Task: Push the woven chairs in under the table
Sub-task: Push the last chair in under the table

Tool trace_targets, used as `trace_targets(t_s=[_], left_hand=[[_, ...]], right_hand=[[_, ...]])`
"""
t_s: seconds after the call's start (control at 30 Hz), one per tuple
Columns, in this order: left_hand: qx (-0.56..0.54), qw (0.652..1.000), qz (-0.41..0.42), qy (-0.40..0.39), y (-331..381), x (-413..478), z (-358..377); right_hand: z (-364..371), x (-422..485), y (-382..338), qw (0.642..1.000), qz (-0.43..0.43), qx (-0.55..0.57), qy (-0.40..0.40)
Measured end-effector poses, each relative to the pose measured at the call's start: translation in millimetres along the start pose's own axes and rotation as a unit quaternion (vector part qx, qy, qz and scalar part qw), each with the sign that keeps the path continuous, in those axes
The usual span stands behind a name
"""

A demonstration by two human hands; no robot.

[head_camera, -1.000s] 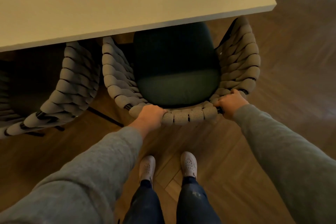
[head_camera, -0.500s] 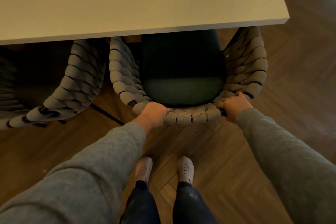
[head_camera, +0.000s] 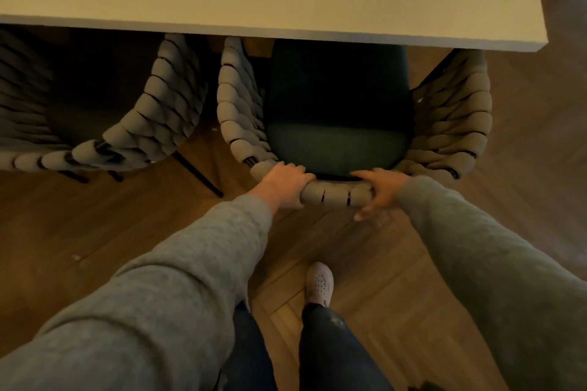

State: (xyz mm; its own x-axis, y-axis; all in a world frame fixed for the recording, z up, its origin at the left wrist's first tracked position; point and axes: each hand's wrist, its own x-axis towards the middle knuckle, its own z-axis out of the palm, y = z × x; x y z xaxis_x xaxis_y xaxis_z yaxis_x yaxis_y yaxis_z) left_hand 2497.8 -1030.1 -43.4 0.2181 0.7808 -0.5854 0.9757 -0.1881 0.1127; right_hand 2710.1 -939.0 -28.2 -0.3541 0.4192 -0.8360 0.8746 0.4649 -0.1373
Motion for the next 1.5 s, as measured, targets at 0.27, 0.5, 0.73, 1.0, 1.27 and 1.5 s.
trace_targets(t_s=[0.27,0.5,0.73,1.0,1.27,1.5], left_hand=[[-0.077,0.983,-0.029,0.165,-84.1,-84.5,30.0],[-0.102,0.968,-0.182,0.139,-242.8,-203.2,74.4],[-0.086,0.966,-0.217,0.107,-374.0,-275.3,94.6],[-0.034,0.952,-0.305,-0.006,-479.8,-310.6,125.0],[0.013,0.960,-0.270,-0.072,-560.8,-319.5,129.6],[0.102,0.985,-0.117,-0.076,-635.9,-321.2,130.8]], right_hand=[[-17.1,16.1,-147.7,0.973,-0.155,0.015,0.172],[-38.0,45.1,-289.4,0.956,-0.162,-0.058,0.237],[-40.9,75.8,-439.9,0.938,-0.173,-0.097,0.286],[-44.4,112.5,-531.8,0.939,-0.181,-0.175,0.233],[-56.8,135.0,-611.7,0.958,-0.151,-0.209,0.128],[-34.7,147.7,-673.8,0.983,-0.058,-0.130,0.117]])
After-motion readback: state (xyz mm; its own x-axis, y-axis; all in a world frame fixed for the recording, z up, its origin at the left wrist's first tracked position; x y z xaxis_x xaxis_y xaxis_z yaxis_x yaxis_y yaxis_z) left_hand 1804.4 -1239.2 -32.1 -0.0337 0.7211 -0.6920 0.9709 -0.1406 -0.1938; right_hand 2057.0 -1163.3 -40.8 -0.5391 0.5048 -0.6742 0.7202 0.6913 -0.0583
